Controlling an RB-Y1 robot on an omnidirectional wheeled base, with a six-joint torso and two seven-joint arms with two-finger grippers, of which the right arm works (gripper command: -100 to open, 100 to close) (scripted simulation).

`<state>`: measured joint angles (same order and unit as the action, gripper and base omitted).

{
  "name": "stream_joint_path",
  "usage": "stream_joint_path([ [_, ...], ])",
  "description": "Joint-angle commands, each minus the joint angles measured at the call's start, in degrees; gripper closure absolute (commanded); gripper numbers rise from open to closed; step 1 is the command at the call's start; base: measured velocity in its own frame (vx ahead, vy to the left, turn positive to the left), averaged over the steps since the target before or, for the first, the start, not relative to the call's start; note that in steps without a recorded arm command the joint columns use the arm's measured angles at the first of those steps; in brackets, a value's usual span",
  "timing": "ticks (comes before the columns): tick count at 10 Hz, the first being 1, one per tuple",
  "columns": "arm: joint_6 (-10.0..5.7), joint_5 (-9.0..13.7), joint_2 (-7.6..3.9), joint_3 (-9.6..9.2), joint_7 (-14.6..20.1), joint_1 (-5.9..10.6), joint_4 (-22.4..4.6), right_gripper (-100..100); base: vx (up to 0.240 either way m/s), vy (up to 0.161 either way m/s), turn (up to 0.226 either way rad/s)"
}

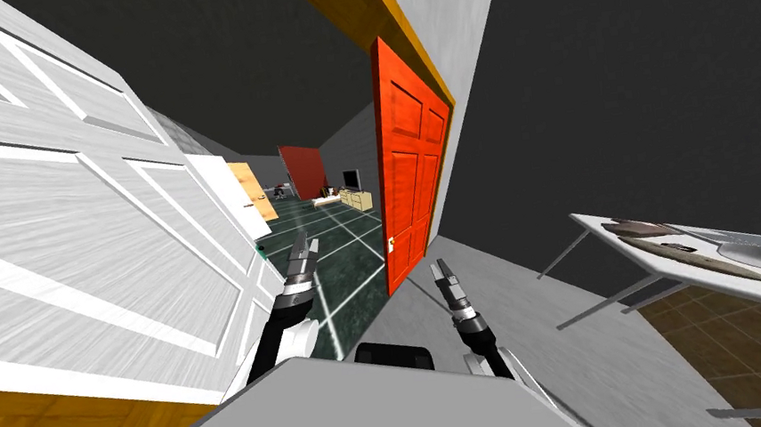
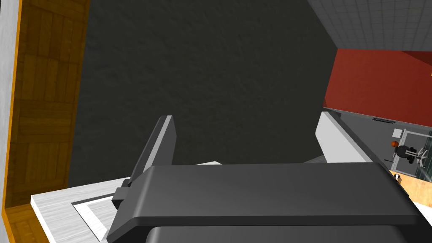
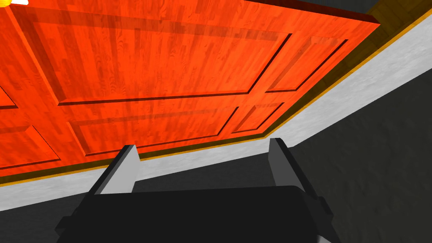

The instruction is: Push the door open

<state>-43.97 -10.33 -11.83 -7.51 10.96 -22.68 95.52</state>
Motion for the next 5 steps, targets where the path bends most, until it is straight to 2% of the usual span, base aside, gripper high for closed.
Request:
stream_joint_path([
  [1,-0.96,-0.5,-0.79,-0.7,1.2,0.28,-2.1,-100,0.101,-0.02,0.09],
  [5,-3.36,-1.9,-2.43,-2.47,3.6,1.43,-8.0,-100,0.09,-0.026,0.083],
])
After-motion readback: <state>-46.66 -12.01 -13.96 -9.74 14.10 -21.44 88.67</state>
